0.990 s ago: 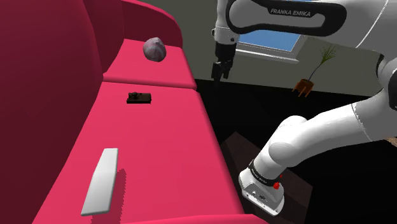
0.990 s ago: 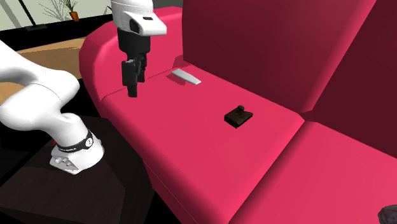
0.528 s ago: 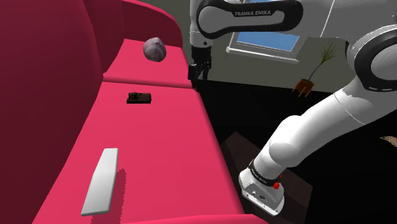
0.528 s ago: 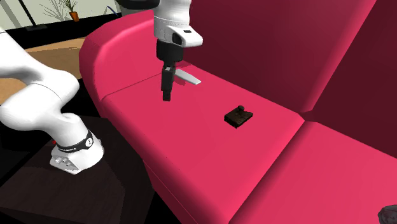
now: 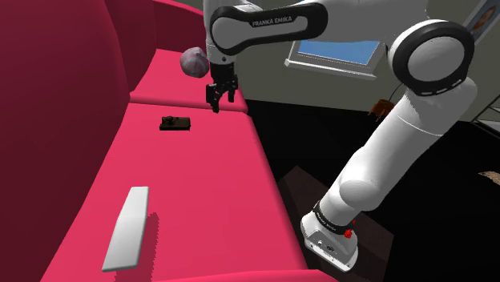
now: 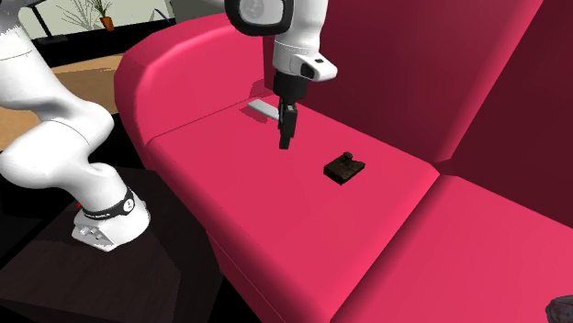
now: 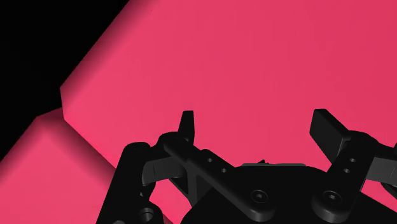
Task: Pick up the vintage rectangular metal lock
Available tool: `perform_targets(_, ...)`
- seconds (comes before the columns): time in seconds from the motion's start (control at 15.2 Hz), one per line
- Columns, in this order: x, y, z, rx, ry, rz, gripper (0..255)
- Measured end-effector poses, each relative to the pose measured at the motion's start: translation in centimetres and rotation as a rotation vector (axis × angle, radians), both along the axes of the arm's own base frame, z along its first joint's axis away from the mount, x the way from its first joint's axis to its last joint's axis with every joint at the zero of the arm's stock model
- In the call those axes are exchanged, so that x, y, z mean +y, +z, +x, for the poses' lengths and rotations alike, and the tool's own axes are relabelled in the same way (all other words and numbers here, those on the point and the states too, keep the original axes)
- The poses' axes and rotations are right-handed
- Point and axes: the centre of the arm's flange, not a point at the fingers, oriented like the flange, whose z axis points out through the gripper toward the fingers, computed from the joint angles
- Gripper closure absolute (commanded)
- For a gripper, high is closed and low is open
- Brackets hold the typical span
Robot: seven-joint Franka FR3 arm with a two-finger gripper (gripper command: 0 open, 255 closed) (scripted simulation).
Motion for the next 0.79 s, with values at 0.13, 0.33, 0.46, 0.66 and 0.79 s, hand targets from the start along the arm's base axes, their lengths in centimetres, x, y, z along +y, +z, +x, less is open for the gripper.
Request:
perform_targets(0.13, 1.4, -0.9, 2.1, -0.002, 0.003, 0.0, 0)
perform_targets(0.33, 3.1, -2.4, 5.2, -0.005, 0.007, 0.001, 0)
perform_targets(0.46, 4.5, -3.3, 7.1, -0.008, 0.01, 0.002, 0)
perform_targets(0.66, 6.1, -4.4, 10.3, -0.011, 0.014, 0.002, 0)
perform_targets(0.79, 7.8, -5.7, 12.8, -0.014, 0.018, 0.003, 0)
